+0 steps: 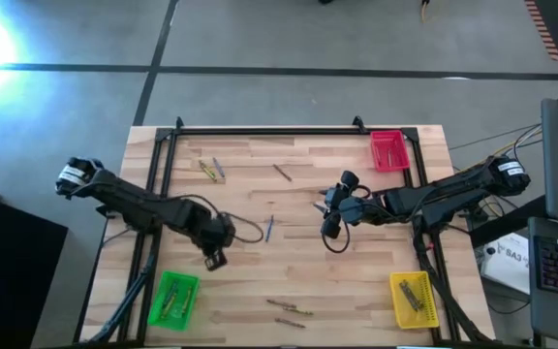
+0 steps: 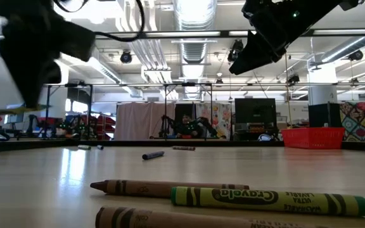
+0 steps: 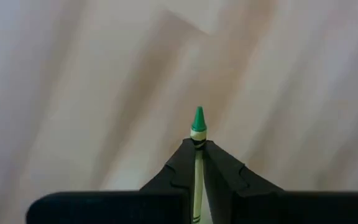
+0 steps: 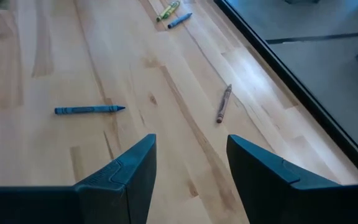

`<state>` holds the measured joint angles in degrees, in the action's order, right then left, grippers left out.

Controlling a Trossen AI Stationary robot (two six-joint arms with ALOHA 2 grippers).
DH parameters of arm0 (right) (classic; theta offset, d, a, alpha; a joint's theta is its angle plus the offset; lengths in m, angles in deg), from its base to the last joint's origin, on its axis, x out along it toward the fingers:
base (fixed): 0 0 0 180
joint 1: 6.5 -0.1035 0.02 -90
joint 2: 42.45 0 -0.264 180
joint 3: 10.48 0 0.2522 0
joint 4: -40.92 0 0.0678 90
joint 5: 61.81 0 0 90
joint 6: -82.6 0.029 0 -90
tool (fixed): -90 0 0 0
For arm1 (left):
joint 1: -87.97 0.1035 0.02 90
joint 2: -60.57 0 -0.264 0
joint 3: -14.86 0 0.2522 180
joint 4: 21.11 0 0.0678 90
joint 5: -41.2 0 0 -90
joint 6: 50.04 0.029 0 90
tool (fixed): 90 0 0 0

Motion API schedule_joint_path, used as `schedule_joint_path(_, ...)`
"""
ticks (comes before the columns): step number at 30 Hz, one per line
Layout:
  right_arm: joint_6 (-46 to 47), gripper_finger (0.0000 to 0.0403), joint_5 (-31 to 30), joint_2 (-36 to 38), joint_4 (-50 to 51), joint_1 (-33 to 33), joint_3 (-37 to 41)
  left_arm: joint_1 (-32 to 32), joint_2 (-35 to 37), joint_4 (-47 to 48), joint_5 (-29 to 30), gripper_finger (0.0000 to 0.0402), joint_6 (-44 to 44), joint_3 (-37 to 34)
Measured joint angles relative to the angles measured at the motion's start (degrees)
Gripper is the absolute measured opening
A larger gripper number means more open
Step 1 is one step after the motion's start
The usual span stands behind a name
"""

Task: Sort crayons
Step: Put the green crayon into the green bin

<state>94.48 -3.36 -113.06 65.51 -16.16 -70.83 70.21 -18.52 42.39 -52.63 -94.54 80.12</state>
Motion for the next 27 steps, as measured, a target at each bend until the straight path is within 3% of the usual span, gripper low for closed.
schedule_joint_path(7,0.1,0.0187,0.0,0.0,0.0,1.1,0.0,-7.5,0.2,2.0,-15.4,0.0004,-4.2,0.2)
schedule_joint_path(10,0.0,0.0187,0.0,0.0,0.0,1.1,0.0,-10.6,0.2,2.2,-19.4,0.0004,-6.1,0.2)
schedule_joint_path(18,-0.1,0.0187,0.0,0.0,-0.7,2.9,0.0,-16.1,0.0,-1.5,-21.3,0.0004,-9.2,-1.0)
schedule_joint_path(27,1.6,0.0187,-0.1,0.0,-0.7,3.8,0.0,-17.2,-0.5,-5.8,-21.2,0.0016,-13.1,-5.0)
